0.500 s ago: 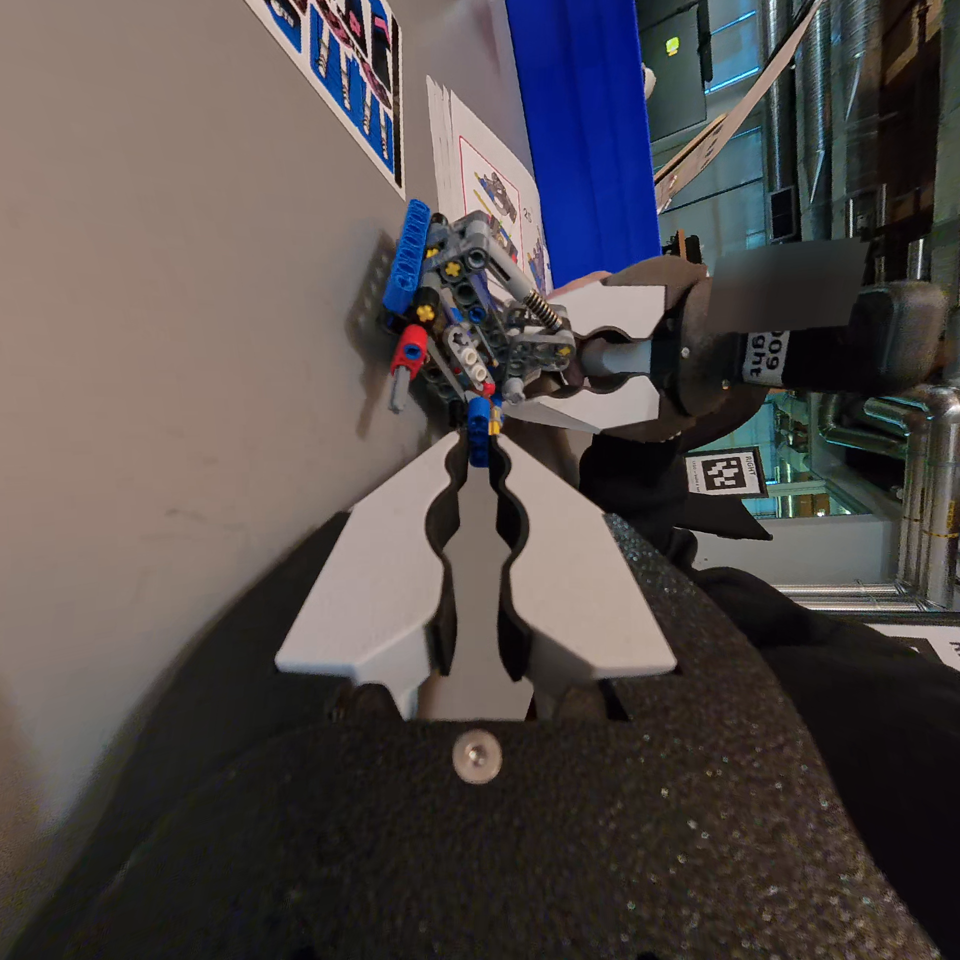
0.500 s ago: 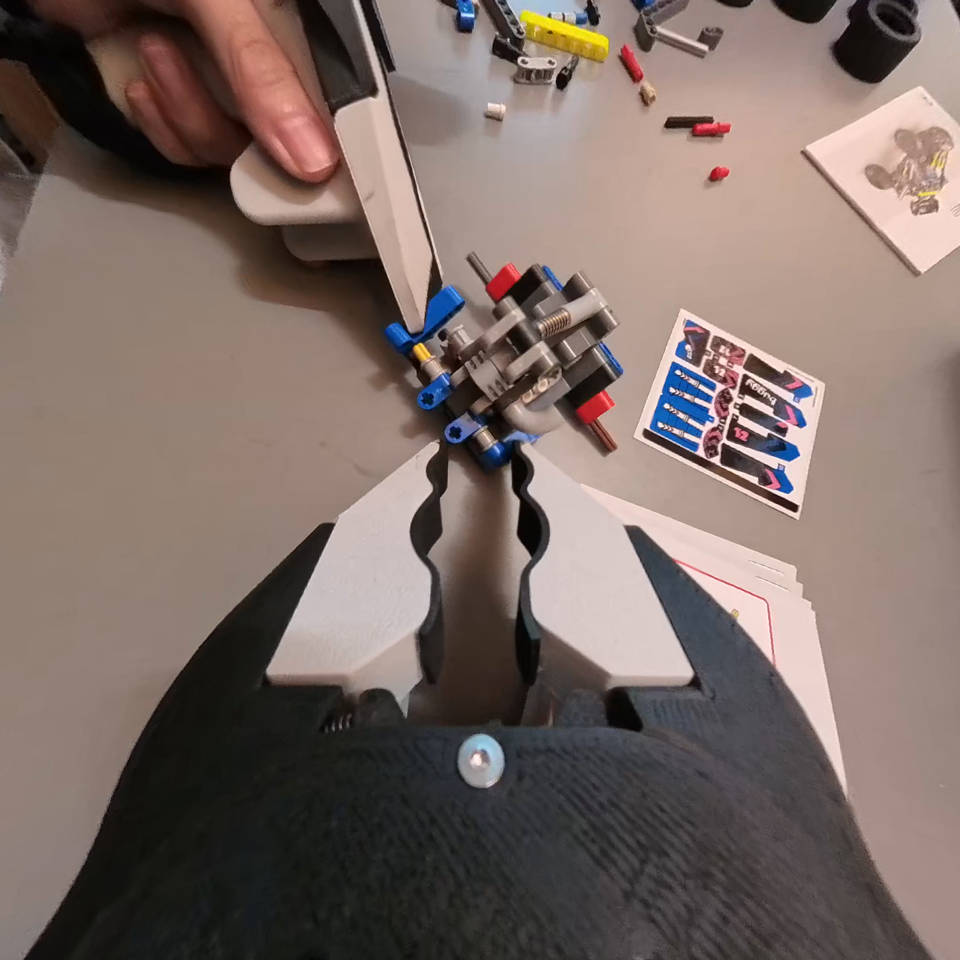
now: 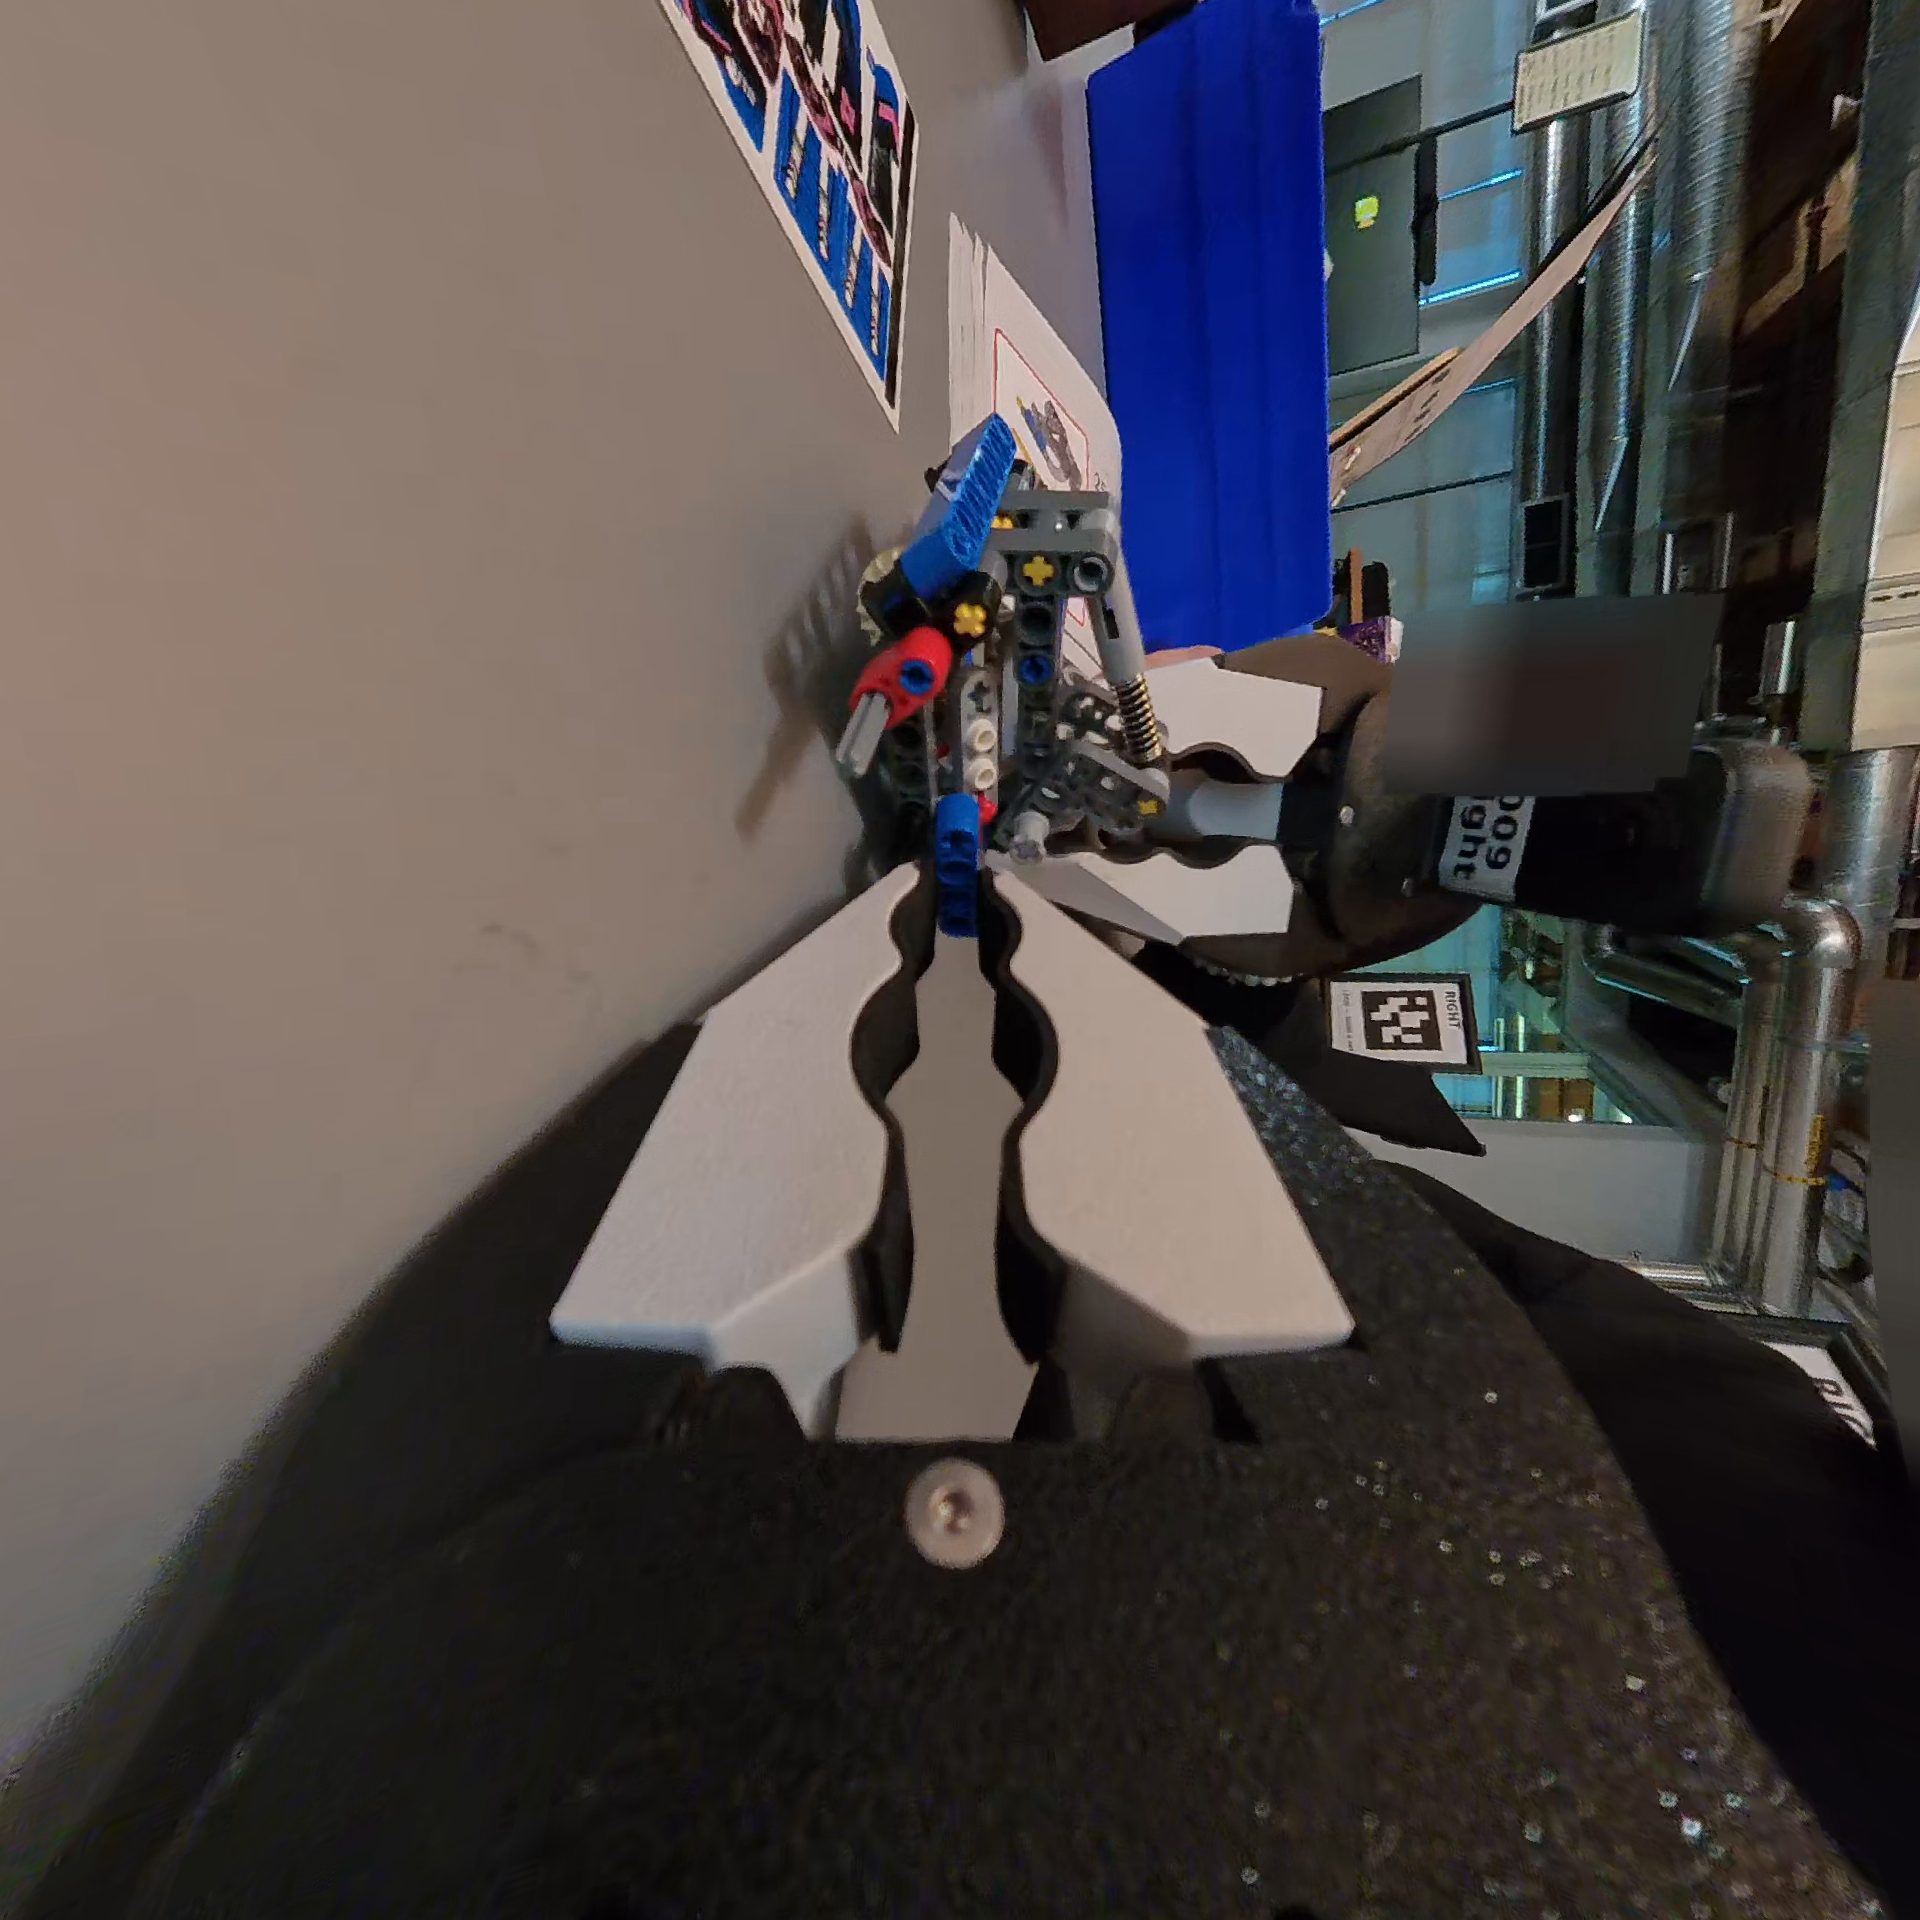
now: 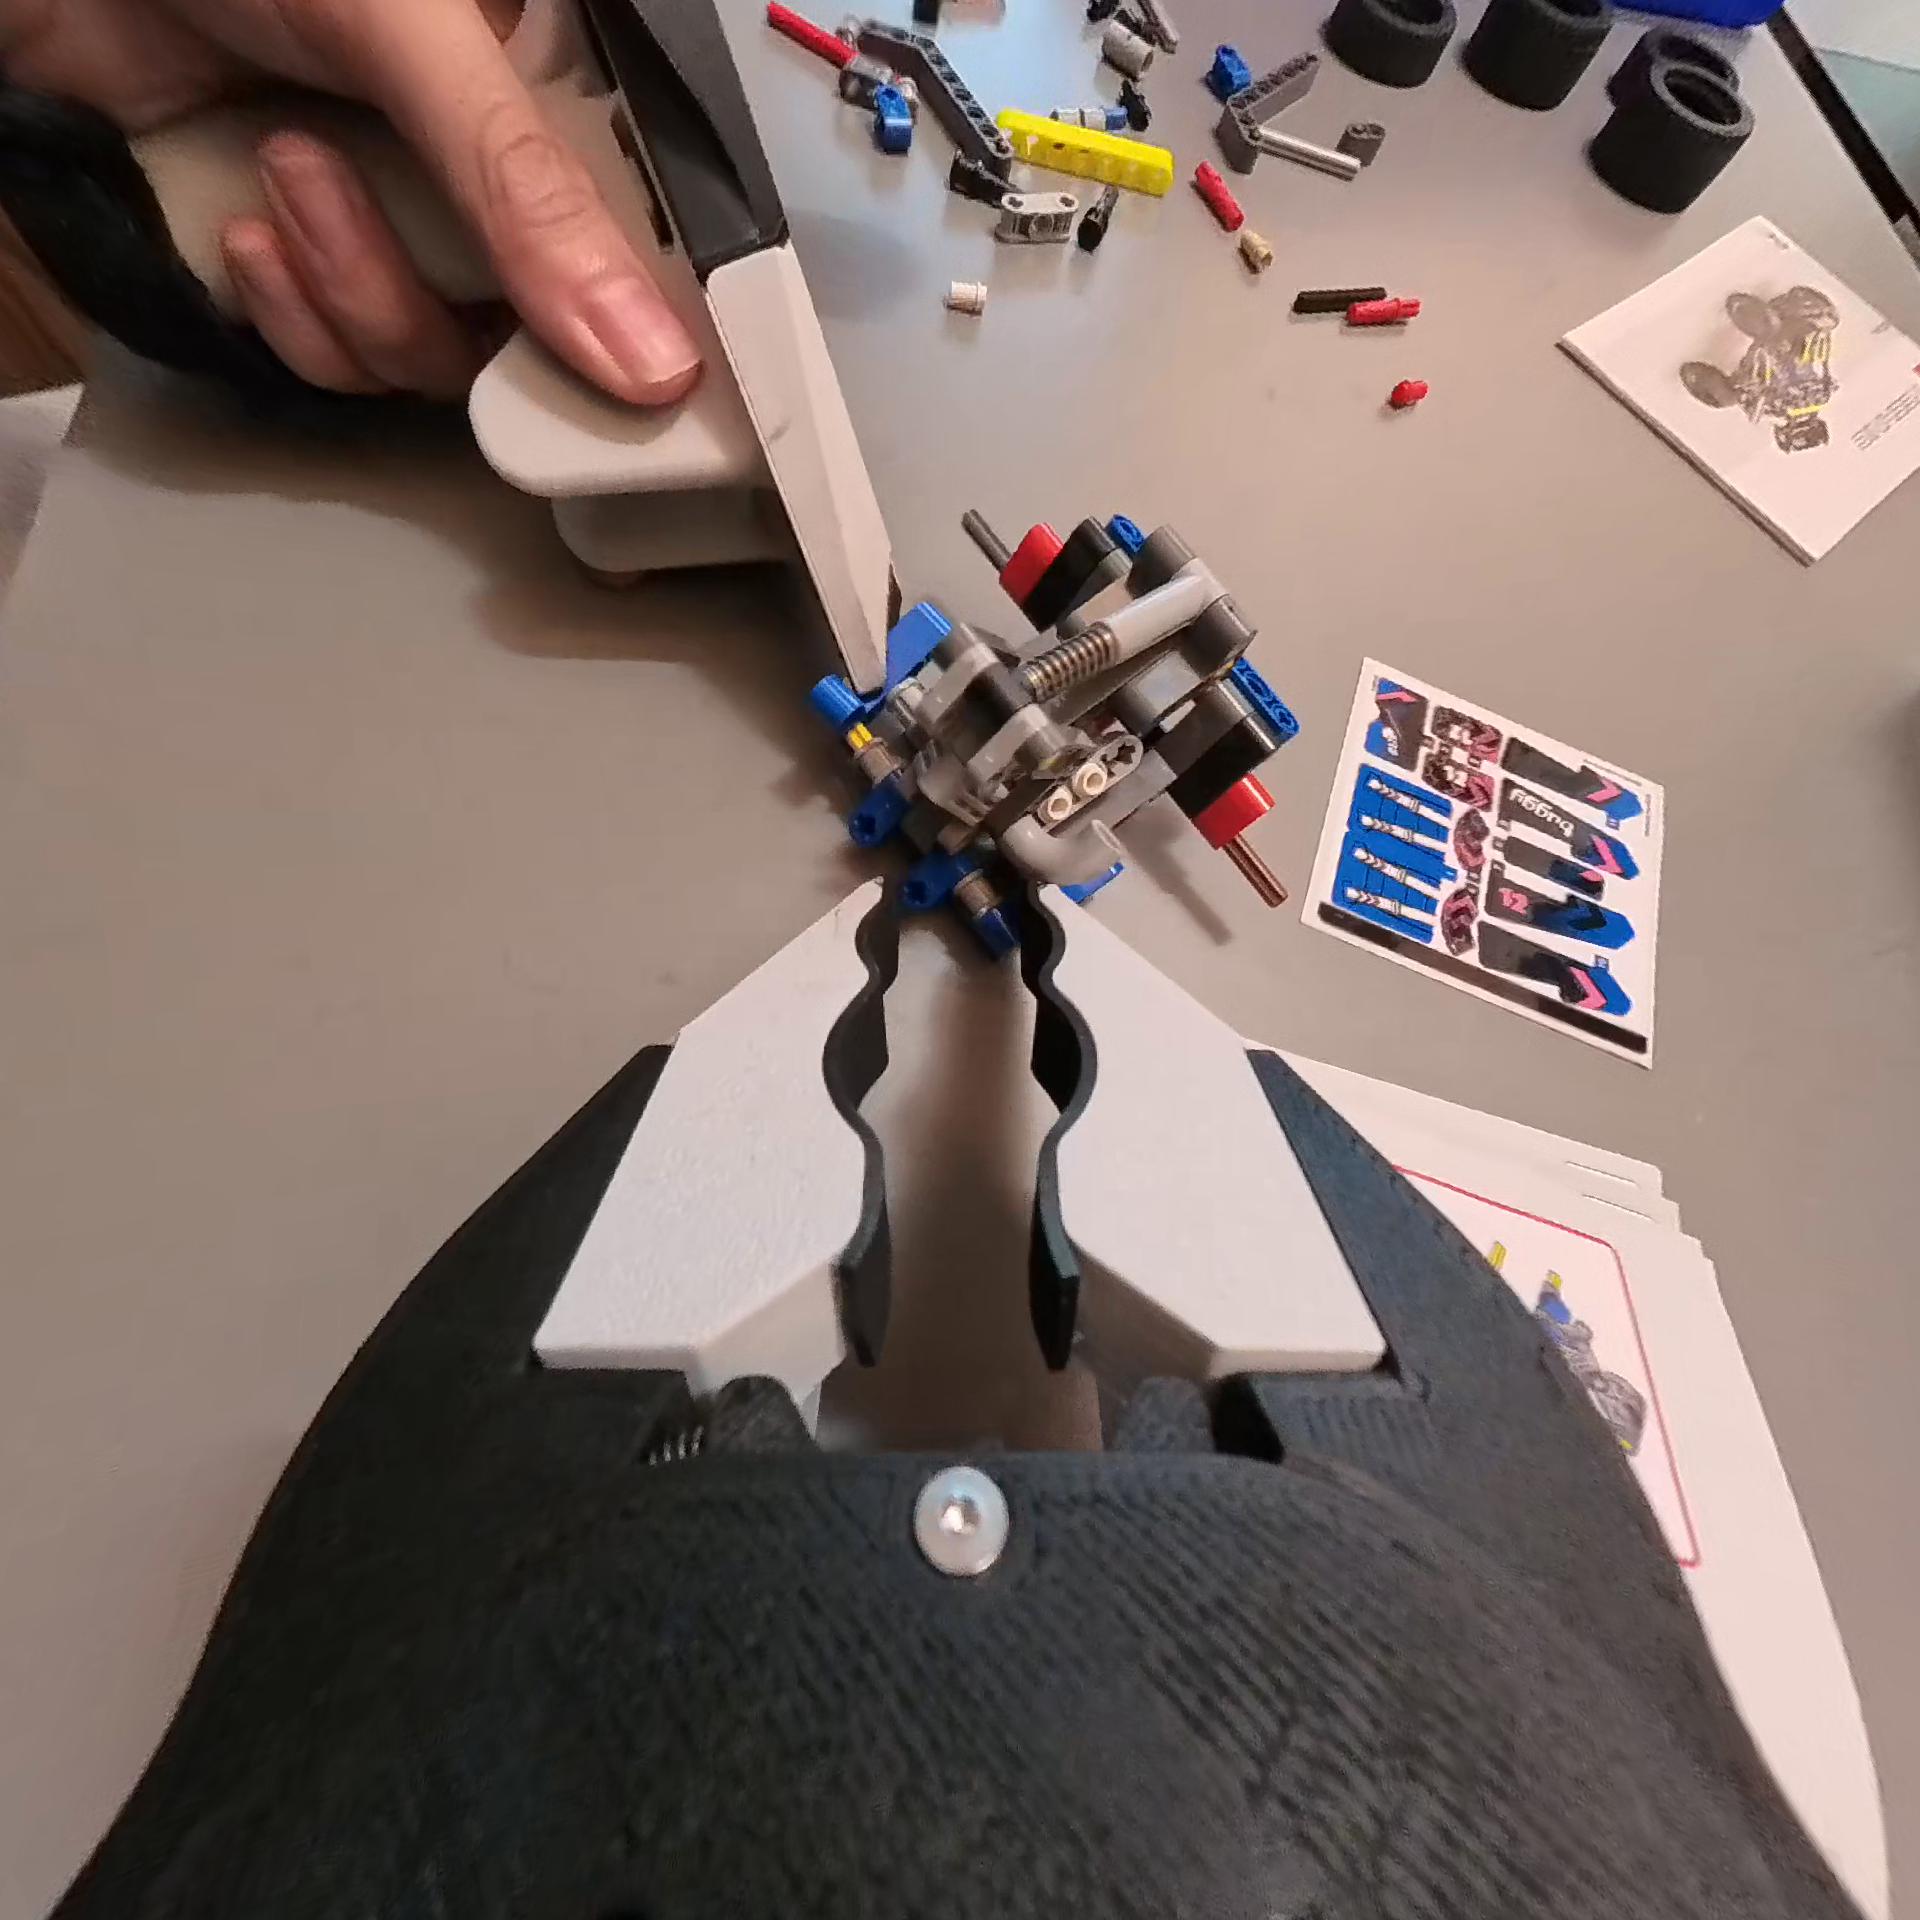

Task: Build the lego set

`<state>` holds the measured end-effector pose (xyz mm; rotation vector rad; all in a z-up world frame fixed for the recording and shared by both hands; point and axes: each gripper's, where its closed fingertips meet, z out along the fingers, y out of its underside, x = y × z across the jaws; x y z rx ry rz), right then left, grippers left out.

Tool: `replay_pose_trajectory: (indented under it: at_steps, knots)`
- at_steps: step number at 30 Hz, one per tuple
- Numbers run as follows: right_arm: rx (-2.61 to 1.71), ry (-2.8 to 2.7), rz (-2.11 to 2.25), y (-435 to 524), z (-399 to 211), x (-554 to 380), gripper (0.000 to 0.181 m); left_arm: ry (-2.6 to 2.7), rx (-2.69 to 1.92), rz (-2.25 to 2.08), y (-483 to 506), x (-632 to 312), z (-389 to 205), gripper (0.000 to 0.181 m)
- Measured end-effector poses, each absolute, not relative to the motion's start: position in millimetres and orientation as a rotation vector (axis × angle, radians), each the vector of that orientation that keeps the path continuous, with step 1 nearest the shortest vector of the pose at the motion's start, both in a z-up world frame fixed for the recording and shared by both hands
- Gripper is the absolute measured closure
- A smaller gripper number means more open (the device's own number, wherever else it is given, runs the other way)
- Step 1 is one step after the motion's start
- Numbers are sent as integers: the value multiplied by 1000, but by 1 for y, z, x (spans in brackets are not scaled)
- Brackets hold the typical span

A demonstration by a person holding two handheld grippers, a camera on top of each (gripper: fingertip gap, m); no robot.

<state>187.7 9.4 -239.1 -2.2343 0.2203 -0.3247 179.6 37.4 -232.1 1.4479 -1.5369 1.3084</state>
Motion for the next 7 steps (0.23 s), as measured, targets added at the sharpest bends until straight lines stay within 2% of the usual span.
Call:
replay_pose_trajectory:
  at_steps: [1,7]
  knots:
    - [-2233,235,-318,9,-239,189,161,-1555,1450,1303,39,180,-233,177]
    - [-2229,248,-285,8,-239,186,161,-1696,1496,1270,54,186,-238,177]
